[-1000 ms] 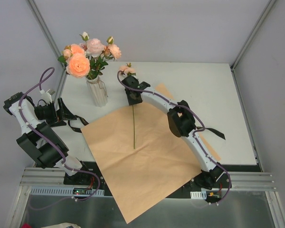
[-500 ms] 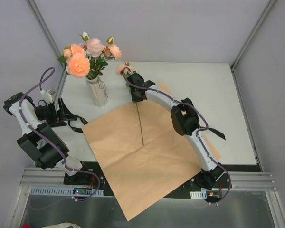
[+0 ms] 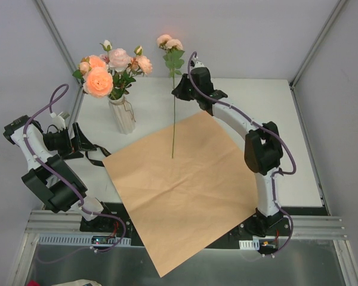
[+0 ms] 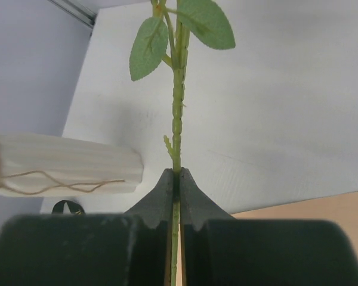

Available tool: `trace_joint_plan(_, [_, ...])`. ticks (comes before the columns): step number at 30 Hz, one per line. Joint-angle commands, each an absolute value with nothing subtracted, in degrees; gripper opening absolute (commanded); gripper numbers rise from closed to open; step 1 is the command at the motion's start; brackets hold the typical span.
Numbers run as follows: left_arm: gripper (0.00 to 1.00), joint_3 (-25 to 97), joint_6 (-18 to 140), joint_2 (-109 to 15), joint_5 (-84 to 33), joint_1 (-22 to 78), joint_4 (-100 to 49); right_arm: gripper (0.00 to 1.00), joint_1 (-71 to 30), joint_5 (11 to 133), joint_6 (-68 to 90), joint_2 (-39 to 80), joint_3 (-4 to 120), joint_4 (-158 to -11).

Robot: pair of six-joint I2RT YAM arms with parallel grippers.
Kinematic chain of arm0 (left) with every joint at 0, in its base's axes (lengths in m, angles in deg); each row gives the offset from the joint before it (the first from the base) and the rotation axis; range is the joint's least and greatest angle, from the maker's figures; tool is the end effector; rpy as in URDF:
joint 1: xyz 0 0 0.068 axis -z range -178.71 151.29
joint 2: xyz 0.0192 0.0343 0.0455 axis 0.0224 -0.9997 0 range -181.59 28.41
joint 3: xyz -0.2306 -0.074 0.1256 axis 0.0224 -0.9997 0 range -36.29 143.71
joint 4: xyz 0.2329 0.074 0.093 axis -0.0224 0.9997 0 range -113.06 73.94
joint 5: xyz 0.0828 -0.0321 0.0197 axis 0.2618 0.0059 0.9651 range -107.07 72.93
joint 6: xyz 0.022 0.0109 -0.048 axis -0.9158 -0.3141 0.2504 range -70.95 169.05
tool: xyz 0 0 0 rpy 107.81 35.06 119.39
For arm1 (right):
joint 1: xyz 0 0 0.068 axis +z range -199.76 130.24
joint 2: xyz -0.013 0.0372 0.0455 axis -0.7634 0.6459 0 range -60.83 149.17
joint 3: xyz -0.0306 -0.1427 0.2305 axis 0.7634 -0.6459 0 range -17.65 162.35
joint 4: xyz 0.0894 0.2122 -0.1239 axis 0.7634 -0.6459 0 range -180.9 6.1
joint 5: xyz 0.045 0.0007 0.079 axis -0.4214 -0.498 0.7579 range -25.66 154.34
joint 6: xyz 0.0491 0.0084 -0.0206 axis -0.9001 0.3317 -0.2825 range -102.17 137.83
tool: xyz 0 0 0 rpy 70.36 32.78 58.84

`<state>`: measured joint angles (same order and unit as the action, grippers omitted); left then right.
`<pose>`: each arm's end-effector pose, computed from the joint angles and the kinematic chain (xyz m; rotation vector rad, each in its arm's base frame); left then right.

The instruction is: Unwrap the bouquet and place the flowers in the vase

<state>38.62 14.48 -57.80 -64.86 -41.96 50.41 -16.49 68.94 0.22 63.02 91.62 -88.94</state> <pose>0.2101 0.1612 0.2902 -0.1353 2.4375 -0.7714 0.4351 0.2891 0.2925 -0.3238 1.9438 0.6683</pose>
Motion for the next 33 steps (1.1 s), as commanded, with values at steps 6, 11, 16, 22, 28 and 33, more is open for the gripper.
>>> trace_joint_plan(6, [0.92, 41.0, 13.0, -56.1, -67.4, -42.5, 53.2, 0.01, -13.7, 66.8, -1.1, 36.7, 65.6, -48.6])
trace_joint_plan(11, [0.92, 40.7, 13.4, -56.1, -68.2, -42.5, 53.1, 0.01, -5.7, 64.8, 17.0, 32.1, 55.4, -14.2])
trace_joint_plan(16, [0.92, 40.4, 13.2, -55.7, -68.1, -42.5, 53.2, 0.01, -2.0, 74.9, 22.5, 34.1, 62.5, -9.4])
trace_joint_plan(22, [0.92, 40.4, 13.1, -55.9, -67.5, -42.5, 53.3, 0.01, 0.8, 79.0, 27.0, 39.7, 75.8, -11.2])
trace_joint_plan(28, [0.92, 41.1, 13.3, -56.6, -67.7, -42.5, 53.4, 0.01, 1.3, 80.3, 27.0, 48.7, 89.6, -13.1])
trace_joint_plan(33, [0.92, 41.8, 13.4, -57.2, -67.6, -42.5, 53.6, 0.01, 1.3, 81.0, 26.6, 55.9, 97.8, -15.4])
